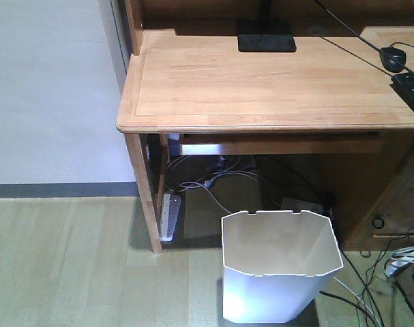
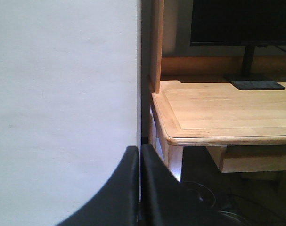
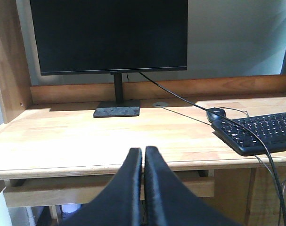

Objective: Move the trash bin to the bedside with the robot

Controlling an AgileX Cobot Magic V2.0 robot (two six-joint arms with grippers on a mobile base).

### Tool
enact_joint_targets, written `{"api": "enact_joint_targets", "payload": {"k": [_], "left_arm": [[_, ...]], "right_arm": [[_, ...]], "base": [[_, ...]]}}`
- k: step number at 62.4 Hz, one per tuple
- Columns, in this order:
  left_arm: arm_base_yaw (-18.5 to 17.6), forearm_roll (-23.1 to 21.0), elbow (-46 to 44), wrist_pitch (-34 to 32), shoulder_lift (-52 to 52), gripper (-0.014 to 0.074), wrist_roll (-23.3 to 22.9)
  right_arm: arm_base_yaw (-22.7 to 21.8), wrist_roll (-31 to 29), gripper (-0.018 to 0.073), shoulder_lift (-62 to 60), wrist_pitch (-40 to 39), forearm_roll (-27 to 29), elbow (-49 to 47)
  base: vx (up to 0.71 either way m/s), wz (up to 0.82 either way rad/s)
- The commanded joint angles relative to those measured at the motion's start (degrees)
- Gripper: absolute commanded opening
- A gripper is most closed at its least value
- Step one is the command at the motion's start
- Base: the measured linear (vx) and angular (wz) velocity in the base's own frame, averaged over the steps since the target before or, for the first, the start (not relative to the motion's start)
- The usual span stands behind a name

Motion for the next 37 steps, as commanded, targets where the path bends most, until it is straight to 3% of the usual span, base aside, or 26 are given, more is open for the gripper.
{"api": "enact_joint_targets", "payload": {"k": [1,37], "left_arm": [[-0.33,-0.18,1.62,-4.45,-0.62,-0.0006,-0.52],[-0.33,-0.18,1.62,-4.45,-0.56,-0.0006,-0.52]], "right_arm": [[-0.27,-0.31,-0.0011,-0.71,-3.92,-0.70,1.05],[-0.27,-0.31,-0.0011,-0.71,-3.92,-0.70,1.05]], "base": [[0.00,0.00],[0.00,0.00]]}}
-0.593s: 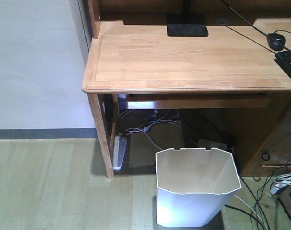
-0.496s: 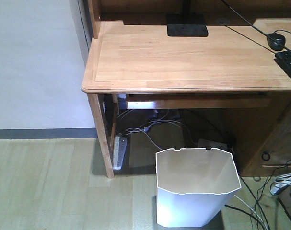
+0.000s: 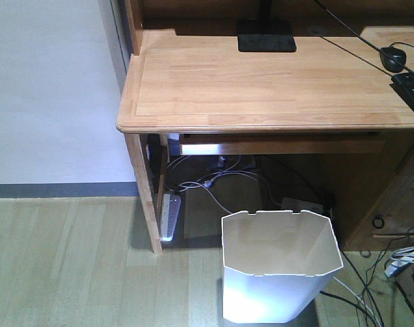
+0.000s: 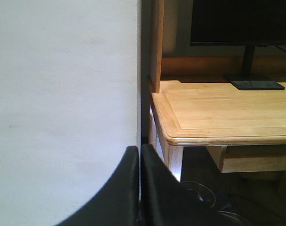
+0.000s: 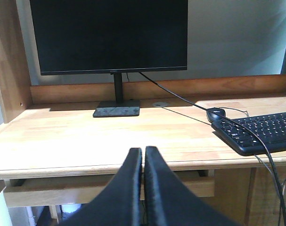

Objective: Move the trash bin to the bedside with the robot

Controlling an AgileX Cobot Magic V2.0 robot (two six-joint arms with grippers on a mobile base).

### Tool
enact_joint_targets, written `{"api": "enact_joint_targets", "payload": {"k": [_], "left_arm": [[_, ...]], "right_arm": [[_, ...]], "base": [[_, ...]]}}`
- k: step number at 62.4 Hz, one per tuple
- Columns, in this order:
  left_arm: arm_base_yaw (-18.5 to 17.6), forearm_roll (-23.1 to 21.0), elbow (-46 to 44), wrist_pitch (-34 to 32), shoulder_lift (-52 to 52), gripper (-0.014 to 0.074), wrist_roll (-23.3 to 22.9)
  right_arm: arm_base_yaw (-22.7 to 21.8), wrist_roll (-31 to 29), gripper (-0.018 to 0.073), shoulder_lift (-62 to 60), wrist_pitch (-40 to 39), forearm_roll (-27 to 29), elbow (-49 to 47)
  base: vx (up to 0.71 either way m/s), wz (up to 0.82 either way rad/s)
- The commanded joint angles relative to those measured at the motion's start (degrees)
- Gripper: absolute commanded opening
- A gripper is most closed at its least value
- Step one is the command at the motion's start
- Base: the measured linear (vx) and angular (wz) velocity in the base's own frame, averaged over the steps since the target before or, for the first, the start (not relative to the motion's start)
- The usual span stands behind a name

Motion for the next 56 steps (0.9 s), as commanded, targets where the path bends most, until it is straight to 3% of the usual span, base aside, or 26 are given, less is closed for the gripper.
{"api": "enact_joint_targets", "payload": {"k": [1,24,41,56], "left_arm": [[-0.33,-0.18,1.62,-4.45,-0.56,-0.0006,-0.52],[-0.33,-0.18,1.62,-4.45,-0.56,-0.0006,-0.52],[-0.33,-0.18,1.62,-4.45,-0.56,-0.0006,-0.52],[-0.33,-0.18,1.62,-4.45,-0.56,-0.0006,-0.52]], "right_arm": [[-0.27,-0.31,-0.0011,-0.71,-3.92,-0.70,1.05],[-0.27,-0.31,-0.0011,-0.71,-4.08,-0.70,1.05],[-0.27,-0.98,-0.0011,-0.71,-9.83,-0.70,0.85],[-0.27,-0.98,-0.0011,1.15,-10.87,-0.70,-4.49]], "base": [[0.00,0.00],[0.00,0.00],[0.00,0.00],[0.00,0.00]]}}
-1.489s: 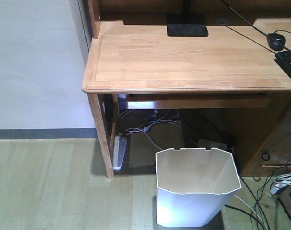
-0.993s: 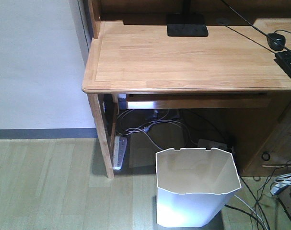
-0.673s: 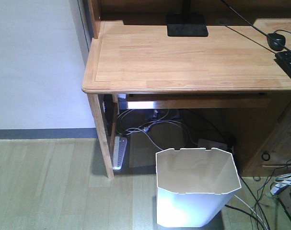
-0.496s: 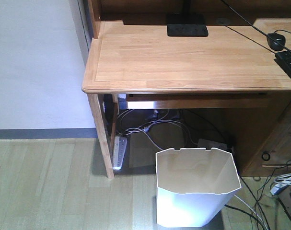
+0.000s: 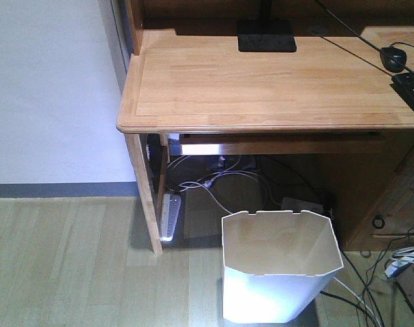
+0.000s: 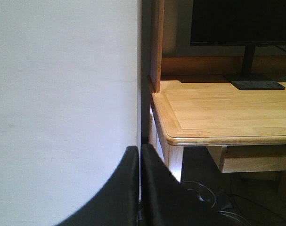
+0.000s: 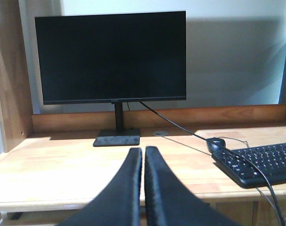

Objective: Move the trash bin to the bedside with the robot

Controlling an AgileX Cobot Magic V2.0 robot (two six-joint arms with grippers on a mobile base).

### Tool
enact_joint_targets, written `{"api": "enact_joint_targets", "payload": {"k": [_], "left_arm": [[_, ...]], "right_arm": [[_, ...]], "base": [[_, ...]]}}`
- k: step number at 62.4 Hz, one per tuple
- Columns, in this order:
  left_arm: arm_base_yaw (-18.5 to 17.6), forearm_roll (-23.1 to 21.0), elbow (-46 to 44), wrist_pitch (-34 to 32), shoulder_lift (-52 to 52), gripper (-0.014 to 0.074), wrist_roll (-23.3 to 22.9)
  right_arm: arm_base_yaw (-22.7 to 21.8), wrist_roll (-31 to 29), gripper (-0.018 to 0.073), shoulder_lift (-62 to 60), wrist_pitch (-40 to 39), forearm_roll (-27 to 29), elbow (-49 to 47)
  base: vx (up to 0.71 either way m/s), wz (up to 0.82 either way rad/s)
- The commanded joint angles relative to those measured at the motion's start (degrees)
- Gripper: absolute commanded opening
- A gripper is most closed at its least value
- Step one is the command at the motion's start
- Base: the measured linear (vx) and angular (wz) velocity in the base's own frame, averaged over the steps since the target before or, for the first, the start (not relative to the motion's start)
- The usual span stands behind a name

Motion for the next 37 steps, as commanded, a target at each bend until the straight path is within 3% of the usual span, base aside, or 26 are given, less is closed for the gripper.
{"api": "enact_joint_targets", "payload": {"k": [1,24,37], "left_arm": [[-0.33,-0.18,1.62,-4.45,-0.56,-0.0006,-0.52],[-0.33,-0.18,1.62,-4.45,-0.56,-0.0006,-0.52],[-0.33,-0.18,1.62,-4.45,-0.56,-0.0006,-0.52]], "right_arm": [[-0.27,-1.18,-0.0011,1.66,-4.26,-0.70,-4.25],[-0.27,-2.26,-0.0011,23.49,8.25,-0.70,-17.19],[-0.27,-2.27,-0.0011,32.15,9.20,-0.70,-18.46]], "base": [[0.00,0.00],[0.00,0.00],[0.00,0.00]]}}
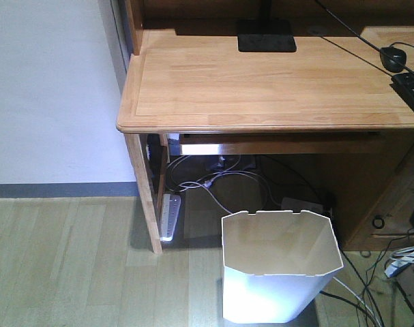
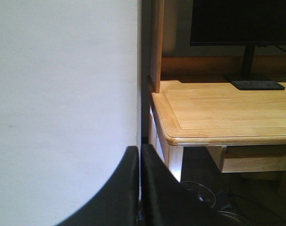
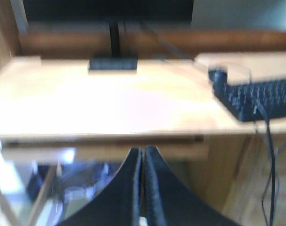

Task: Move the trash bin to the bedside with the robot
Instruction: 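Lower the right gripper down toward the rim of the white trash bin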

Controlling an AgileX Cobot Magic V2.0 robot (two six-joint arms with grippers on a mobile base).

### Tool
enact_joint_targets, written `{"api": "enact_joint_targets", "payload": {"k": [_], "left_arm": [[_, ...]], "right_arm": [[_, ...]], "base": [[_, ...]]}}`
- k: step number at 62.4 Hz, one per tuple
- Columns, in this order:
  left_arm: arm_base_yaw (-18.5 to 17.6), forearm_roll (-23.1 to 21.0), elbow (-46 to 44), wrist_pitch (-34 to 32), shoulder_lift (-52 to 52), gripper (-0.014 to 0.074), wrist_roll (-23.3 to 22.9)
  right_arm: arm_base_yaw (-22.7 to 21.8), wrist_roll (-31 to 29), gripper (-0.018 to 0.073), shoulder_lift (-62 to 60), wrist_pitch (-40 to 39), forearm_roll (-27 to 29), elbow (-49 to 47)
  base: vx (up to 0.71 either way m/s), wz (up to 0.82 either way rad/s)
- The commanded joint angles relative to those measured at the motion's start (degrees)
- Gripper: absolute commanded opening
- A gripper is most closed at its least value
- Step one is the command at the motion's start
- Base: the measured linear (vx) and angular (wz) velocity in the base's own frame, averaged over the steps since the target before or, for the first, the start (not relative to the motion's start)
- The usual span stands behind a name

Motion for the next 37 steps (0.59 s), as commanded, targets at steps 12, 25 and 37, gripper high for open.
{"api": "enact_joint_targets", "payload": {"k": [12,25,37], "left_arm": [[-0.33,-0.18,1.62,-4.45,-0.61,-0.0006,-0.52],[-0.33,-0.18,1.62,-4.45,-0.61,-0.0006,-0.52],[-0.33,-0.18,1.62,-4.45,-0.61,-0.0006,-0.52]], "right_arm": [[-0.27,0.16,-0.0010,8.08,-3.15,0.17,-2.01],[-0.27,0.05,0.0020,8.91,-1.92,0.91,-2.06],[-0.27,0.05,0.0169,8.91,1.30,0.91,-3.54]], "base": [[0.00,0.00],[0.00,0.00],[0.00,0.00]]}}
